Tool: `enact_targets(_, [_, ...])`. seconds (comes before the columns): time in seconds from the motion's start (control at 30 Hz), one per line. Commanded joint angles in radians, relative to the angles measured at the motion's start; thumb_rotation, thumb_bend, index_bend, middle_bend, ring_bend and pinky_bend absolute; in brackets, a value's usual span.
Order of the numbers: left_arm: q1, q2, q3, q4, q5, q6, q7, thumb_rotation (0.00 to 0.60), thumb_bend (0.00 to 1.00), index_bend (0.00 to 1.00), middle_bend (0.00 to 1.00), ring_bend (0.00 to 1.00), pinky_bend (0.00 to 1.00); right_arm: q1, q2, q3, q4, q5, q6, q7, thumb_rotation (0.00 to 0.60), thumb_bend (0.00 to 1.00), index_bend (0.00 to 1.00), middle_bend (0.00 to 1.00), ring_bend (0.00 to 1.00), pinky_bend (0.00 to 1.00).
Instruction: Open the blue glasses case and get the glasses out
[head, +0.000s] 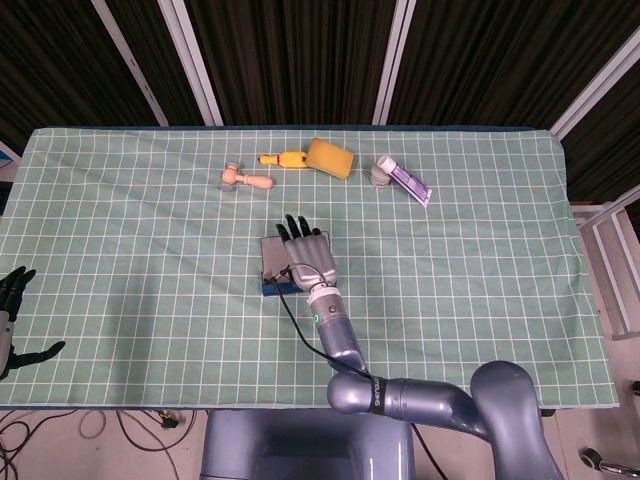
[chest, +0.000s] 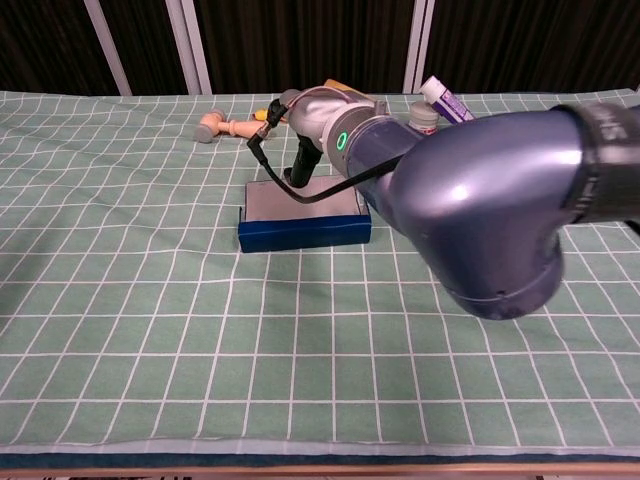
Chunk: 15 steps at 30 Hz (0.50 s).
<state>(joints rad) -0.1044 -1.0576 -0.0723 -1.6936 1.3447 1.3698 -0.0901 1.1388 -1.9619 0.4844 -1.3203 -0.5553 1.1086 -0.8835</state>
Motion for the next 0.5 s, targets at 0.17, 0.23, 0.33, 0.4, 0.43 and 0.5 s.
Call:
enact_targets(0.17, [0.001,0.0,0.002,0.0,0.005,0.001,0.003,0.6,0.0,0.0,0.0,0.0,0.0,-0.078,0.098,-0.059,-0.205,-0.005,0.067,0.0,0.6,0.52,0.16,0.8,0.88,0.86])
enact_targets(0.23, [0.001,0.0,0.003,0.0,0.006,0.003,0.002,0.6,0.0,0.0,0.0,0.0,0.0,-0.08,0.098,-0.064,-0.213,0.028,0.063,-0.008,0.6,0.53,0.16,0.87,0.94,0.93])
enact_targets(0.33, [0.003,0.0,0.002,0.0,0.007,0.006,-0.002,0.6,0.0,0.0,0.0,0.0,0.0,-0.077,0.087,-0.064,-0.219,0.112,0.054,-0.028,0.6,0.54,0.16,0.92,1.0,0.98])
enact_targets(0.4, [0.002,0.0,0.002,0.001,0.006,0.004,-0.004,0.6,0.0,0.0,0.0,0.0,0.0,-0.066,0.061,-0.067,-0.206,0.172,0.039,-0.037,0.6,0.54,0.16,0.93,1.0,0.98])
enact_targets(0.43, [0.001,0.001,0.002,0.001,0.005,0.002,-0.005,0.6,0.0,0.0,0.0,0.0,0.0,-0.058,0.05,-0.066,-0.193,0.183,0.037,-0.04,0.6,0.54,0.16,0.93,1.0,0.99])
enact_targets(0.5, [0.0,0.001,0.001,0.001,0.003,-0.001,-0.008,0.6,0.0,0.0,0.0,0.0,0.0,-0.045,0.03,-0.065,-0.169,0.202,0.032,-0.041,0.6,0.54,0.16,0.93,1.0,0.99])
